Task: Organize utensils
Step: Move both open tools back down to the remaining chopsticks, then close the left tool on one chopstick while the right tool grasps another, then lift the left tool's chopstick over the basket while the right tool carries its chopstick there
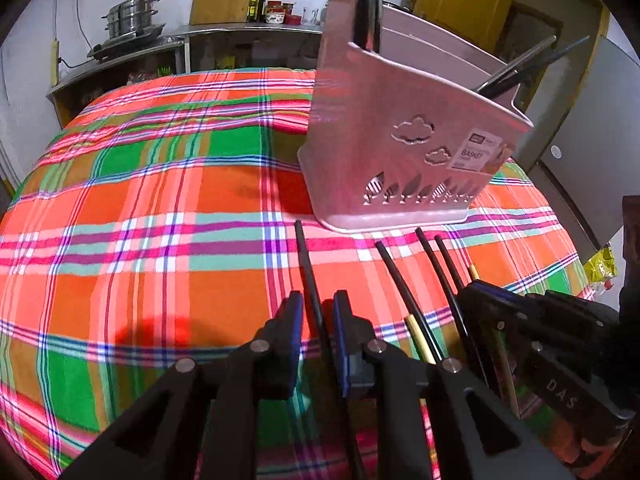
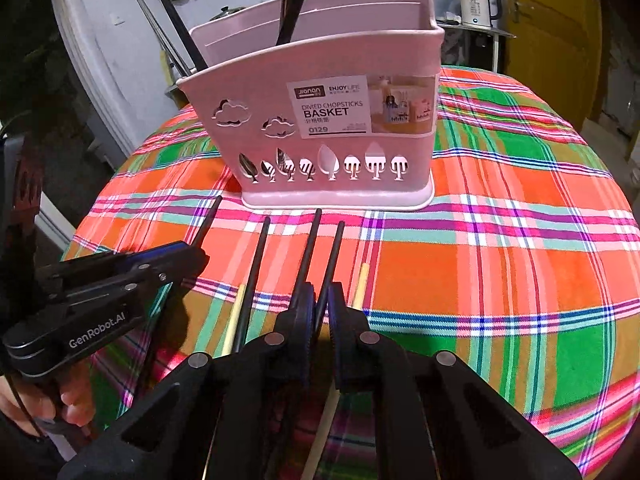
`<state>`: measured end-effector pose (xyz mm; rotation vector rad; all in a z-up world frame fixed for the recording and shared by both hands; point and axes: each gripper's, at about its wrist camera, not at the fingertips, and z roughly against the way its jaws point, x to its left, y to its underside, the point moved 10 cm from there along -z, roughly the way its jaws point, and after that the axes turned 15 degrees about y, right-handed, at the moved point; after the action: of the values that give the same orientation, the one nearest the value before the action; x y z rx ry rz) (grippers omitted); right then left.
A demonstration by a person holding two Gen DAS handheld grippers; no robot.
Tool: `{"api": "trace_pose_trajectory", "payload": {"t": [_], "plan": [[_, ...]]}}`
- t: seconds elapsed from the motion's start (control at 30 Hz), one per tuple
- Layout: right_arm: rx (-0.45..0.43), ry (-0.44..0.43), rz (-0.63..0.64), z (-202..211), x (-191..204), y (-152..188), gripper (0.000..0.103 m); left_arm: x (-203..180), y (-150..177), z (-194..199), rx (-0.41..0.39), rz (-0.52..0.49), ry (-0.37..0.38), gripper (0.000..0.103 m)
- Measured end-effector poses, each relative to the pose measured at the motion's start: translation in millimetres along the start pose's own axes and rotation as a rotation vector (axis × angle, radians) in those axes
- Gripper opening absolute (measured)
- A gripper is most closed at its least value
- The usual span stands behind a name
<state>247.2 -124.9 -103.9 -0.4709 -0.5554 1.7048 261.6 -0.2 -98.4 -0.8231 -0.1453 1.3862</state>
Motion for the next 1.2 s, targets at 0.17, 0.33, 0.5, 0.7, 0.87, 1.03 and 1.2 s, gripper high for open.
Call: {"api": "trace_pose_trajectory", "payload": {"t": [0.17, 0.33, 0.5, 0.7, 0.87, 1.03, 1.2], "plan": [[0.008, 0.008, -0.001, -6, 3, -7, 0.007, -2, -3, -3, 0.005, -0.036, -0.032, 0.012], [0.005, -0.003, -0.010, -2, 3, -8, 0.005, -2, -1, 1, 0.007, -0.016, -0.010, 0.006], [-0.042, -0.027, -0.015, 19, 6, -15, 0.005, -11, -2, 20, -0.023, -0.034, 0.010, 0.005], [-0.121, -0.058, -0.023, 58, 8, -27, 0.005, -27, -14, 54, -0.080, -0.058, 0.042, 0.005], [-0.213, -0.075, -0.028, 101, 6, -43, 0.005, -50, -34, 91, -0.155, -0.101, 0.073, 0.005], [-0.294, -0.084, -0.042, 138, 1, -60, 0.005, -70, -50, 125, -0.218, -0.143, 0.097, 0.005], [-0.346, -0.081, -0.054, 160, -4, -69, 0.005, -81, -62, 144, -0.254, -0.164, 0.104, 0.005]]}}
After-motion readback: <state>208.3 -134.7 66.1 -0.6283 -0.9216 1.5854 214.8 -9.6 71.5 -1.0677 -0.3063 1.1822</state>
